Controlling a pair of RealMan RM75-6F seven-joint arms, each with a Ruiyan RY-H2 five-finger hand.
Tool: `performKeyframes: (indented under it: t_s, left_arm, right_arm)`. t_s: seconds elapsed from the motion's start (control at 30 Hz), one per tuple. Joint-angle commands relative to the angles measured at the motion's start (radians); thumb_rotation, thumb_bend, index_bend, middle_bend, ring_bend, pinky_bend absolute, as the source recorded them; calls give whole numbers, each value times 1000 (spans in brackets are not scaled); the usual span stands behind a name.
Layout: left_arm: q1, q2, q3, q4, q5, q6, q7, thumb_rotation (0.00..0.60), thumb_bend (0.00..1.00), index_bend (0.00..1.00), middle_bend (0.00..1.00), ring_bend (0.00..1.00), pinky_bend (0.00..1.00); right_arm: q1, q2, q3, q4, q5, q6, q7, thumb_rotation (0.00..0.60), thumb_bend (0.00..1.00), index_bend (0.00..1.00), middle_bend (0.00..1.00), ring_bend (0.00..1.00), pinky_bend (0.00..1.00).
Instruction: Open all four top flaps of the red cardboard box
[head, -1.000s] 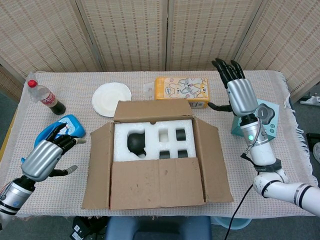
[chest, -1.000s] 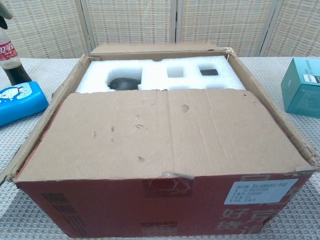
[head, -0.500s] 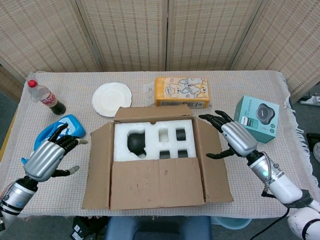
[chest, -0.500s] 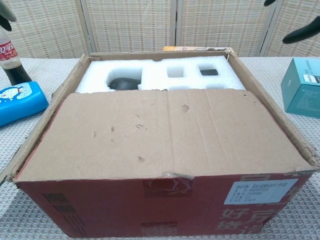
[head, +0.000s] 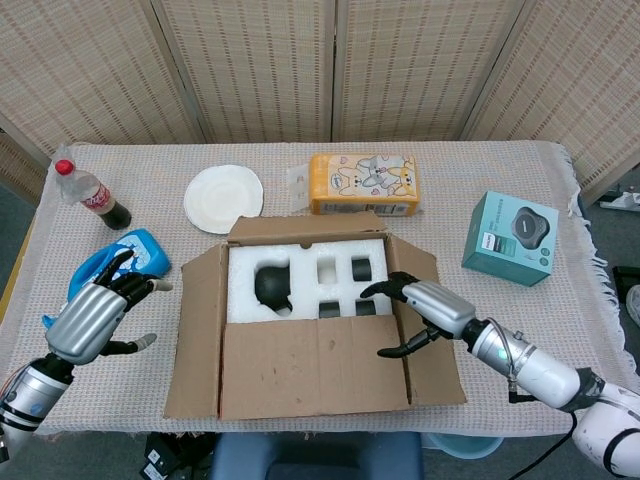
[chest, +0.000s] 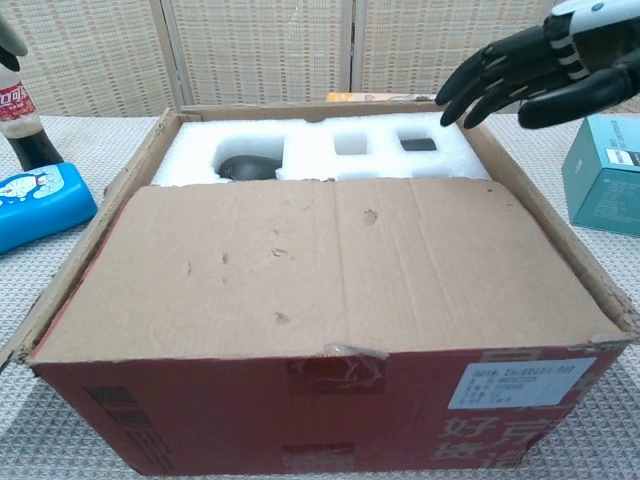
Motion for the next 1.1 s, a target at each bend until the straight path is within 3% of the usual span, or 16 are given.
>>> performKeyframes:
  t_s: [0.03,0.77,1.1]
  left_arm:
    - [1,0,2,2,-1,-2,-3,600,234,303,322,303,0]
    - [13,-4,11,28,8,10,-37,600,234,305,322,297,0]
    - [15,-1,10,24,12,18,-37,600,234,311,322,296,0]
  right_arm:
    - [27,-16,-7,4,-4,-25,3,339,40,183,228,161,0]
    - [114,-52,-27,-28,97,-127,-154,330,39,183,235,137,0]
    - [94,6,-40,-73,25,-72,-3,330,40,183,240,145,0]
